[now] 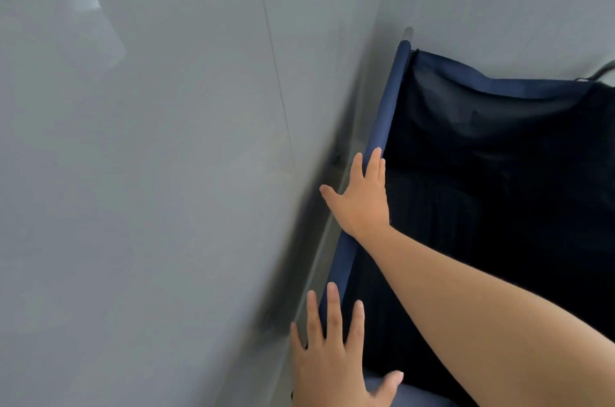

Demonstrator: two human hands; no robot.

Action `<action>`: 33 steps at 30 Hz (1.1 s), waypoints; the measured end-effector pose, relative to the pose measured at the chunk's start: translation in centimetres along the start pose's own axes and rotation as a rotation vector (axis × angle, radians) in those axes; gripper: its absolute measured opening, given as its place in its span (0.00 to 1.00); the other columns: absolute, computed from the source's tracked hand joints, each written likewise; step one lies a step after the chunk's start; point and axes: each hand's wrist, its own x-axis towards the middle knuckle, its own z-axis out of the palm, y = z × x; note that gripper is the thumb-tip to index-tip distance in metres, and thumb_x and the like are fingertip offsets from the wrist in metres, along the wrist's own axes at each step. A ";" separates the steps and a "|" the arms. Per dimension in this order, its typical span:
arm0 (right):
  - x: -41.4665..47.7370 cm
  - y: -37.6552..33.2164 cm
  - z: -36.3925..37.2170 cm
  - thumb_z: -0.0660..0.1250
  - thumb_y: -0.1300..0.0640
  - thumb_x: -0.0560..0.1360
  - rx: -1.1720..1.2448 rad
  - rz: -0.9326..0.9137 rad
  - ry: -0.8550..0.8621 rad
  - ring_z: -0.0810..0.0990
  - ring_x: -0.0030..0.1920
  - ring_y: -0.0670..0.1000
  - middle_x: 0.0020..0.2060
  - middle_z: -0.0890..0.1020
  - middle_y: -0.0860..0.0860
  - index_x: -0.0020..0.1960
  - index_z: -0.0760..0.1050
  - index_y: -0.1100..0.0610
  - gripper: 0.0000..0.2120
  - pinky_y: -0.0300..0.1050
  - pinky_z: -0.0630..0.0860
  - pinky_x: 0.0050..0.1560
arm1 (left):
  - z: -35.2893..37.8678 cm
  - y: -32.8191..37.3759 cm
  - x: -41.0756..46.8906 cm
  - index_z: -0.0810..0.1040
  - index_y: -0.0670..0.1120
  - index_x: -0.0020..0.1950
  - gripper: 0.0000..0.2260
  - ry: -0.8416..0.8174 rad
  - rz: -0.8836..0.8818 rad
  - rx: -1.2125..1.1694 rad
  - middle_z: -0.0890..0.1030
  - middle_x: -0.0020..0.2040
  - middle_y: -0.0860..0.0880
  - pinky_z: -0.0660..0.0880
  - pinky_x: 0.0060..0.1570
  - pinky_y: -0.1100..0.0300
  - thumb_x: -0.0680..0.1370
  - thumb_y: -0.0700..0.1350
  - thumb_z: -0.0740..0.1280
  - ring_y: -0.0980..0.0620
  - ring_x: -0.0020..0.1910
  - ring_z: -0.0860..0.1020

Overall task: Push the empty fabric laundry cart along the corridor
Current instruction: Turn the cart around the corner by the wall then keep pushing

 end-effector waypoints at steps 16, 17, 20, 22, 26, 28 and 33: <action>0.1 -1.3 0.7 0.53 0.40 0.81 -0.059 -0.011 0.041 0.39 0.82 0.58 0.82 0.39 0.58 0.82 0.45 0.60 0.38 0.55 0.49 0.81 | -1.0 -1.0 -0.2 0.84 0.55 0.59 0.45 -0.072 -0.015 0.076 0.77 0.69 0.41 0.82 0.40 0.39 0.52 0.81 0.64 0.37 0.60 0.82; 0.1 -1.4 0.7 0.51 0.40 0.82 -0.072 -0.006 0.046 0.39 0.82 0.58 0.82 0.40 0.58 0.82 0.45 0.60 0.37 0.55 0.48 0.81 | -1.2 -1.1 -0.1 0.84 0.55 0.58 0.45 -0.075 -0.017 0.083 0.78 0.68 0.41 0.82 0.40 0.39 0.52 0.81 0.64 0.37 0.60 0.82; 0.2 -1.5 0.6 0.50 0.41 0.83 -0.095 0.001 0.045 0.40 0.82 0.58 0.82 0.40 0.58 0.82 0.45 0.61 0.36 0.56 0.47 0.80 | -1.4 -1.2 0.1 0.84 0.55 0.58 0.44 -0.068 -0.018 0.098 0.78 0.68 0.41 0.82 0.40 0.39 0.52 0.80 0.64 0.37 0.60 0.82; 0.4 -1.5 0.5 0.49 0.42 0.83 -0.097 0.003 0.041 0.39 0.82 0.58 0.82 0.40 0.58 0.82 0.45 0.61 0.35 0.56 0.46 0.81 | -1.4 -1.4 0.2 0.84 0.54 0.58 0.44 -0.063 -0.017 0.105 0.77 0.69 0.41 0.82 0.41 0.38 0.53 0.80 0.62 0.37 0.61 0.81; 0.7 -1.7 0.4 0.49 0.42 0.83 -0.076 0.006 0.032 0.38 0.82 0.57 0.82 0.39 0.57 0.82 0.44 0.60 0.35 0.56 0.46 0.81 | -1.0 -1.8 0.8 0.84 0.54 0.58 0.45 -0.044 -0.004 0.099 0.70 0.72 0.40 0.82 0.40 0.38 0.52 0.81 0.63 0.36 0.60 0.81; 0.8 -1.9 0.5 0.48 0.41 0.83 -0.069 0.012 0.023 0.38 0.82 0.57 0.82 0.38 0.57 0.82 0.44 0.60 0.35 0.56 0.45 0.81 | -0.7 -2.0 1.0 0.84 0.53 0.58 0.46 -0.024 0.010 0.107 0.68 0.72 0.40 0.82 0.39 0.37 0.50 0.81 0.64 0.36 0.60 0.81; 1.2 -2.0 0.6 0.48 0.41 0.83 -0.072 0.016 0.021 0.38 0.82 0.57 0.82 0.38 0.57 0.82 0.44 0.60 0.35 0.56 0.46 0.81 | -0.3 -2.4 1.5 0.76 0.53 0.63 0.51 -0.039 0.007 0.076 0.68 0.72 0.40 0.82 0.38 0.38 0.48 0.82 0.65 0.34 0.63 0.79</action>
